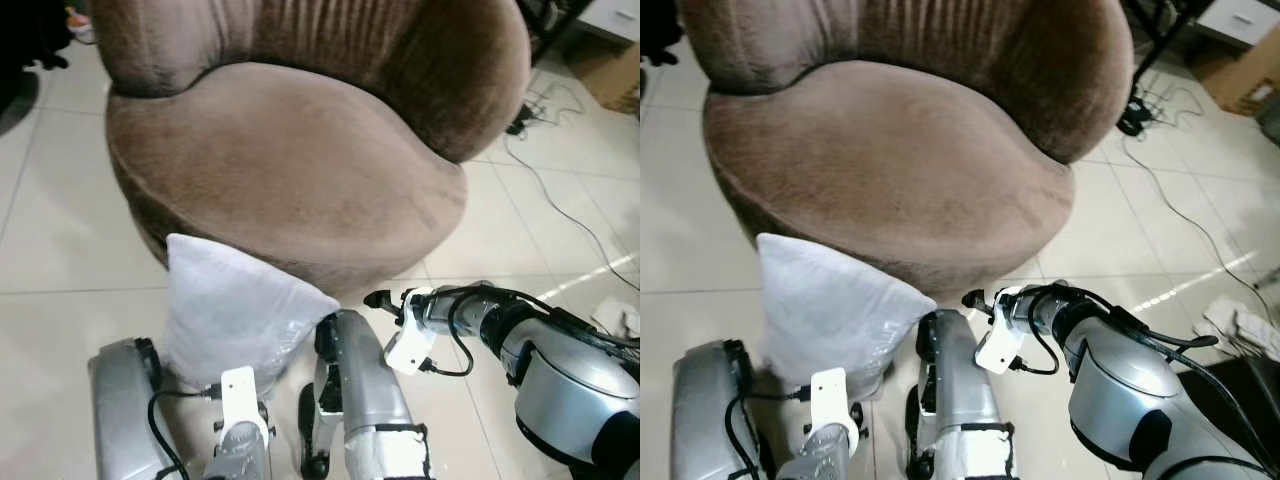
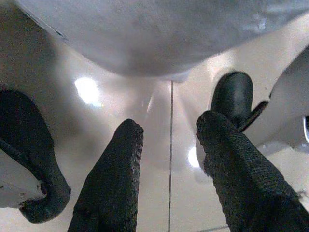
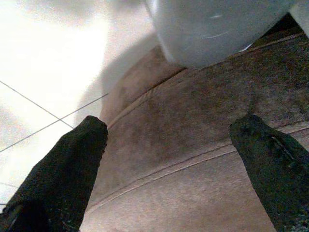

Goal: Move the pillow to the sofa from floor

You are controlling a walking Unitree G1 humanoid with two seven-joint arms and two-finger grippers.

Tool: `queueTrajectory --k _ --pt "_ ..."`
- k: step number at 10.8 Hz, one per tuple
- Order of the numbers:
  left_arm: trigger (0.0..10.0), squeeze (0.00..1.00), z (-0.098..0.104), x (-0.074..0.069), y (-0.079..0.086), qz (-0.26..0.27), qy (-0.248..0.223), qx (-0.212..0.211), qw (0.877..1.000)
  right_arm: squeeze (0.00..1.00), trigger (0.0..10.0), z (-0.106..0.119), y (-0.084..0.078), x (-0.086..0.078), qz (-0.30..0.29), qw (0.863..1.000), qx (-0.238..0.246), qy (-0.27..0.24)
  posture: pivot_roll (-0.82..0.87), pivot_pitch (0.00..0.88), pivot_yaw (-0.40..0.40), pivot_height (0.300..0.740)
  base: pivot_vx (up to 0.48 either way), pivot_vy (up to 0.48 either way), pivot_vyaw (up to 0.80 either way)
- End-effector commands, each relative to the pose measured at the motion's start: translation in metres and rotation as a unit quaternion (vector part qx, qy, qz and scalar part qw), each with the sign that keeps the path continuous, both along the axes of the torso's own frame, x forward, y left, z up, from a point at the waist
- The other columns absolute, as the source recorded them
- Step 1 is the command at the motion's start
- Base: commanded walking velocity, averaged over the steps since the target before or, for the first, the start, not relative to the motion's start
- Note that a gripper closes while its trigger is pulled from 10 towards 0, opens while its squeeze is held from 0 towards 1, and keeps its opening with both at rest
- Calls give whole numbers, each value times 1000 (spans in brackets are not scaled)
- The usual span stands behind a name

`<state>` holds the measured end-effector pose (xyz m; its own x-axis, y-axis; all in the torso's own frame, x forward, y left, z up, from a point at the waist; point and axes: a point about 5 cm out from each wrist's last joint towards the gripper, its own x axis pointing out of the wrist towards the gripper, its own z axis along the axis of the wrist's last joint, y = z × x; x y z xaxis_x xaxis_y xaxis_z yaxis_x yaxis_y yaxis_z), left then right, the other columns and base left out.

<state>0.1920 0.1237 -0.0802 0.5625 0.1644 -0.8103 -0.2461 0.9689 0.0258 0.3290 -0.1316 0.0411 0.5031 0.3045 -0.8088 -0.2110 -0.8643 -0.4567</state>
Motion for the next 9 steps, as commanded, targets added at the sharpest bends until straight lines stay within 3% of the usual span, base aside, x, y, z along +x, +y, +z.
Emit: queueTrajectory --k 1,3,4,7,8,9 --pt "10000 0 -11 -40 -60 -26 53 -69 996 0 10000 -7 -17 -5 -16 1000 -23 8 -175 236 -400 463 0 0 0" --pt "10000 0 -14 -38 -43 -27 61 -69 995 0 10000 -17 -6 -10 -17 1000 -23 4 -124 126 -304 463 0 0 0" --pt "10000 0 -15 -37 -39 -26 62 -69 995 0 10000 -19 -4 -11 -17 1000 -23 3 -124 126 -304 463 0 0 0" --pt "10000 0 -15 -30 -18 -24 63 -67 995 0 10000 -23 11 -13 -20 1000 -20 -4 -96 25 -195 463 0 0 0" --pt "10000 0 -13 -22 -12 -111 55 -28 992 0 10000 -8 17 6 -557 682 462 105 -98 3 -170 463 0 0 0" --pt "10000 0 -12 -19 -9 -152 53 -9 987 0 10000 -17 8 -1 -687 370 591 206 -99 0 -155 463 0 0 0"
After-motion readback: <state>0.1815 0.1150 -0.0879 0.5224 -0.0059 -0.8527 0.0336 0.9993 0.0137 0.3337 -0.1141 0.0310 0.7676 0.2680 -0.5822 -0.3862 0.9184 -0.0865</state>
